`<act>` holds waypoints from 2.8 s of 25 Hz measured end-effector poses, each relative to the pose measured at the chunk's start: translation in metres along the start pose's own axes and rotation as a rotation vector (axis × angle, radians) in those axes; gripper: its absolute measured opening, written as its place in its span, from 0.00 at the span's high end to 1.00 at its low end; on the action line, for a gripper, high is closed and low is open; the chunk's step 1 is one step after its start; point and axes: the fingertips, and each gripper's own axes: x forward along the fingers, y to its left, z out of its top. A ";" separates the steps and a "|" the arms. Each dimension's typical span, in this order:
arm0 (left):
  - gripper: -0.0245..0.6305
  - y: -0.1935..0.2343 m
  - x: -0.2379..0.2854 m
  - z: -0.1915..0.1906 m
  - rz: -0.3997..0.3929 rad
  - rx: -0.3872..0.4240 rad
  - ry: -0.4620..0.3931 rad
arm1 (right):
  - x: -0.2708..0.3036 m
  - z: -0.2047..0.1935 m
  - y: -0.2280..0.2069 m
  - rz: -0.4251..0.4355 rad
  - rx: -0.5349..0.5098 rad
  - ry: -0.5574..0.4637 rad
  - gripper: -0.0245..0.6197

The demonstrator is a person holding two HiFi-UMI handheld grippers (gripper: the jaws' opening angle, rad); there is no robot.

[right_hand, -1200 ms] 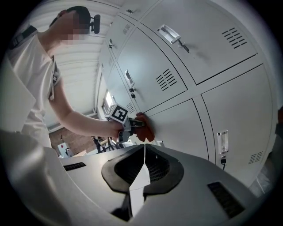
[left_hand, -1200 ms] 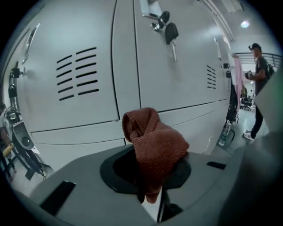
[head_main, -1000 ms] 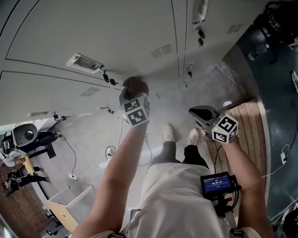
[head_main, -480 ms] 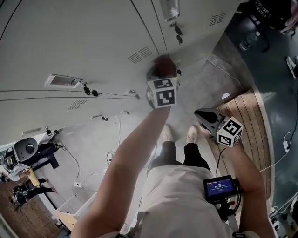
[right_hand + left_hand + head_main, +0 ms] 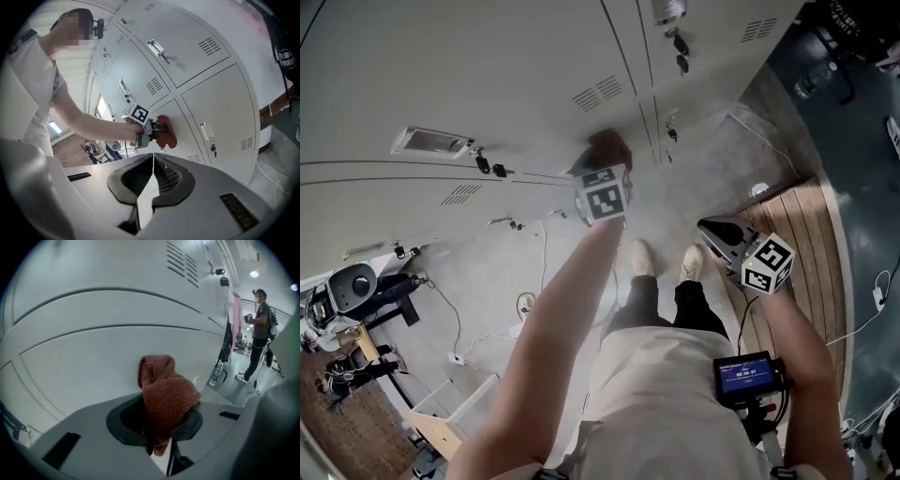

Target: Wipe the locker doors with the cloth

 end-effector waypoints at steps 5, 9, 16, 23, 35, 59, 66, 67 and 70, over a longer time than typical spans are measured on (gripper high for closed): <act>0.86 0.085 -0.027 -0.040 0.144 -0.092 0.015 | 0.023 0.001 0.009 0.031 -0.008 0.017 0.93; 0.86 0.157 -0.052 -0.077 0.267 -0.238 0.040 | 0.040 -0.002 0.018 0.061 -0.014 0.029 0.93; 0.86 0.161 -0.039 -0.094 0.249 -0.287 0.036 | 0.047 -0.011 0.021 0.069 -0.010 0.054 0.93; 0.86 0.103 -0.013 -0.077 0.171 -0.273 0.035 | 0.036 -0.014 0.016 0.021 0.022 0.016 0.93; 0.86 -0.019 0.054 -0.053 -0.021 -0.162 0.061 | 0.000 -0.039 0.003 -0.046 0.091 -0.005 0.93; 0.86 0.098 0.018 -0.110 0.163 -0.274 0.141 | 0.018 -0.042 0.003 -0.032 0.081 0.020 0.93; 0.86 0.164 -0.008 -0.138 0.275 -0.402 0.132 | 0.025 -0.050 0.006 -0.022 0.090 0.028 0.93; 0.86 0.168 -0.007 -0.142 0.277 -0.412 0.135 | 0.027 -0.052 0.005 -0.020 0.094 0.026 0.93; 0.86 0.164 0.006 -0.153 0.251 -0.383 0.162 | 0.028 -0.062 0.004 -0.013 0.108 0.024 0.93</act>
